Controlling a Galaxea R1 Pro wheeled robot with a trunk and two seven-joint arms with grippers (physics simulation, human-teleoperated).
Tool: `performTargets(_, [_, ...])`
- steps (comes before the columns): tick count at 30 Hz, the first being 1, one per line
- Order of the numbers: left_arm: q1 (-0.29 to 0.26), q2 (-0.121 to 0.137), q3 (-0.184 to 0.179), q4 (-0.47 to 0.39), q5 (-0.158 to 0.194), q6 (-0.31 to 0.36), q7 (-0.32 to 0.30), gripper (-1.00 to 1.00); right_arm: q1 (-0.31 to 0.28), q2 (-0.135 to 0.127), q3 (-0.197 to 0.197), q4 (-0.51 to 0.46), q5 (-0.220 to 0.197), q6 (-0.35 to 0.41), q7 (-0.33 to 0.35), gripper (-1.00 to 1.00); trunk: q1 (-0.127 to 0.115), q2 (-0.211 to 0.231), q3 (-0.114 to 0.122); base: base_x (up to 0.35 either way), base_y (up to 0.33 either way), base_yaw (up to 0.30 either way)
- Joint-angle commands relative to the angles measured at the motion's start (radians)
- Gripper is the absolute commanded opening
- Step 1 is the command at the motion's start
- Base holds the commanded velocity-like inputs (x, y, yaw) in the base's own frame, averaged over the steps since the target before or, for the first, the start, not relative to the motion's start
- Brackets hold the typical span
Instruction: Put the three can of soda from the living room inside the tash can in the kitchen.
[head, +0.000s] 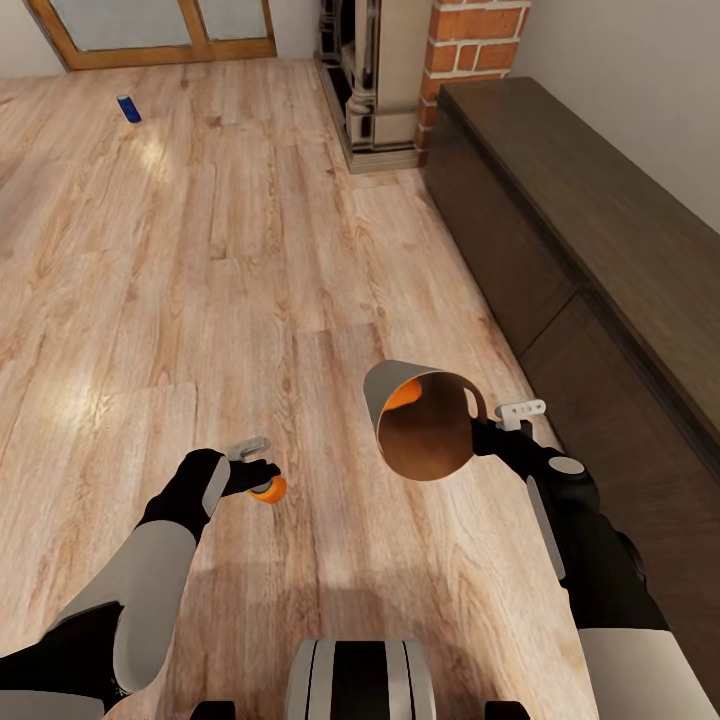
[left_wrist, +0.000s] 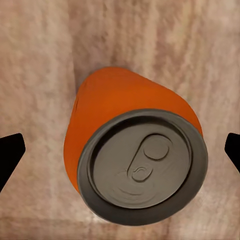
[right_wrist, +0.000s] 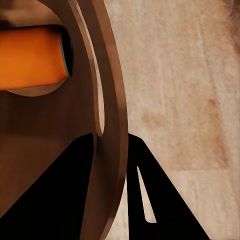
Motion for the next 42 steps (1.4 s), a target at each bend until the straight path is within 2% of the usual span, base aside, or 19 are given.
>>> performTargets(1, [0.000,0.000,0.000,0.000,0.000,0.000,0.000,1.00,0.000,0.000,0.000,-0.001,-0.012,0.001,0.005,-1.00,0.000,0.000,0.000,0.000,0.000,0.000])
performTargets(6, [0.000,0.000,0.000,0.000,0.000,0.000,0.000,1.00,0.000,0.000,0.000,-0.001,-0.012,0.001,0.005,-1.00,0.000,0.000,0.000,0.000,0.000,0.000])
performTargets(7, [0.000,0.000,0.000,0.000,0.000,0.000,0.000,-1.00,0.000,0.000,0.000,-0.001,-0.011,0.001,0.005,-1.00,0.000,0.000,0.000,0.000,0.000,0.000])
performTargets(15, [0.000,0.000,0.000,0.021,0.002,0.000,-0.001,-1.00,0.000,0.001,0.003,-0.001,-0.012,0.001,0.005,-1.00,0.000,0.000,0.000,0.000,0.000,0.000])
performTargets(19, [0.000,0.000,0.000,0.025,0.003,-0.001,-0.001,-1.00,0.000,0.002,0.026,-0.001,-0.011,0.001,0.004,-1.00,0.000,0.000,0.000,0.000,0.000,0.000])
performTargets(23, [0.000,0.000,-0.001,0.026,0.003,0.000,-0.001,-1.00,0.000,0.002,0.032,-0.001,-0.011,0.001,0.004,-1.00,0.000,0.000,0.000,0.000,0.000,0.000])
performTargets(42, [0.000,0.000,0.000,0.026,0.003,-0.002,0.000,-1.00,0.001,0.002,0.035,0.006,-0.012,0.001,0.003,-1.00,-0.009,0.004,0.074,0.000,0.000,0.000])
